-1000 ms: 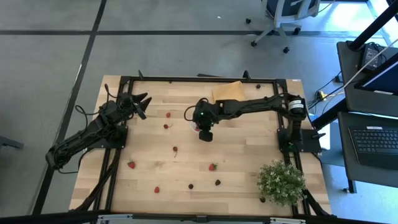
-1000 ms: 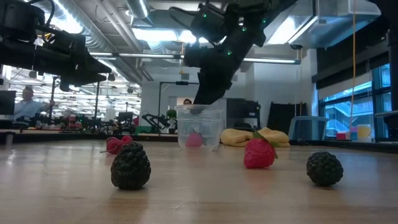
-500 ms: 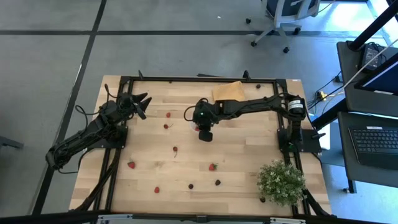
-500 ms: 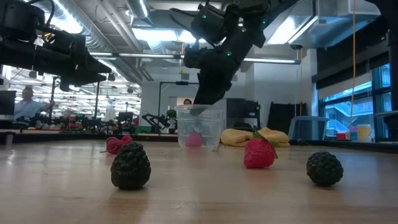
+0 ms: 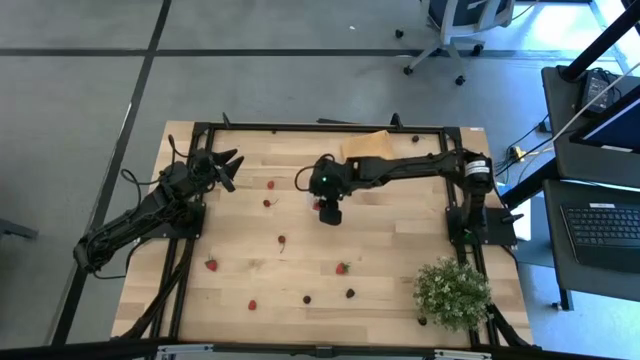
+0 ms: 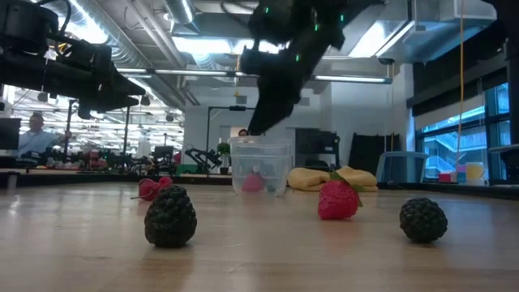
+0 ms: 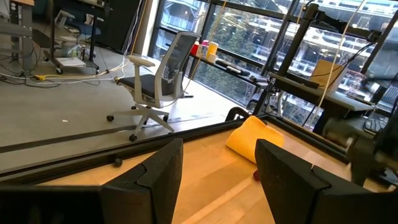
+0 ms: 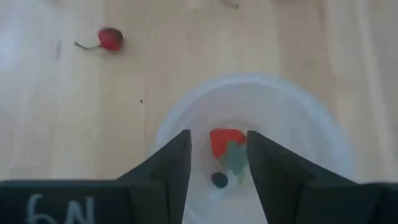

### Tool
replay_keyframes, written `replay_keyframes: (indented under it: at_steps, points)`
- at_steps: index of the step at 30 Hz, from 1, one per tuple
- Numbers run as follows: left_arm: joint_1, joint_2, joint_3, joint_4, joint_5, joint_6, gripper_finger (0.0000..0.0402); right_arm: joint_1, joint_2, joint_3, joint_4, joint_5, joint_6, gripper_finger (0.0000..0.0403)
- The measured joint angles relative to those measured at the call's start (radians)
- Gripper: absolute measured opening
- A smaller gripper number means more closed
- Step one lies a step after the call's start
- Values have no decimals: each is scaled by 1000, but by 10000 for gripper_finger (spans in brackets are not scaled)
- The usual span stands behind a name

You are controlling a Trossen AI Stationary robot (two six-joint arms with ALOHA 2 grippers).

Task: Pick and placing Produce into tupperware
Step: Put the top red cherry into the transparent container

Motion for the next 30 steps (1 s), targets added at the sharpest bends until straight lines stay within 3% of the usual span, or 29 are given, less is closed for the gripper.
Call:
replay_keyframes:
  at_steps: [12, 16, 21, 30]
  points:
    - [0, 8, 0, -2, 4, -1, 193, -164, -54, 202, -285, 36, -176, 158]
    - [0, 7, 0, -1, 4, -1, 193, -253, -56, 196, -322, 39, -165, 158]
    - [0, 7, 0, -1, 4, -1, 193, -334, -56, 143, -306, 36, -23, 158]
    - [0, 7, 0, -1, 4, -1, 193, -342, -56, -15, -167, -9, 89, 158]
